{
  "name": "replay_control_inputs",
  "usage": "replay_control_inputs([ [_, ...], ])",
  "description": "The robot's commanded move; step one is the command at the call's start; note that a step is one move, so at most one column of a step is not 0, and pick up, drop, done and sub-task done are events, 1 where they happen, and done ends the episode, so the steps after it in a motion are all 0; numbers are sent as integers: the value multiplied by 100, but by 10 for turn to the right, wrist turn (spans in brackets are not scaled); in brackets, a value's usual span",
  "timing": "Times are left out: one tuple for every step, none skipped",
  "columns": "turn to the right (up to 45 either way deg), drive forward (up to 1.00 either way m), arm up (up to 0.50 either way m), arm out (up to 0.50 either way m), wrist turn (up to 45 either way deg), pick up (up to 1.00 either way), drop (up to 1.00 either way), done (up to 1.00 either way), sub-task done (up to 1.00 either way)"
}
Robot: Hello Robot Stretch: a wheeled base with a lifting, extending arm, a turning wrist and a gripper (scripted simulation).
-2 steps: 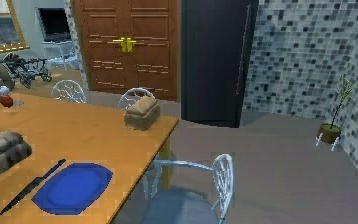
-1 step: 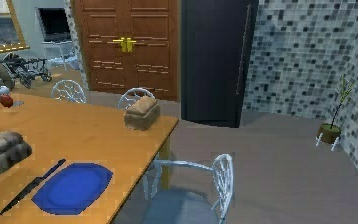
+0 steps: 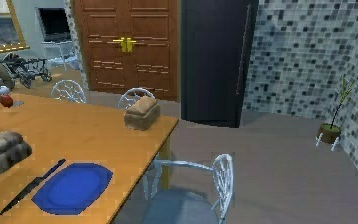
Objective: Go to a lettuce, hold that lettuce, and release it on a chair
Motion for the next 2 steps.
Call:
replay_control_inputs([
  [0,0,0,0,0,100,0,0,0],
  [0,0,10,0,0,0,0,0,0],
])
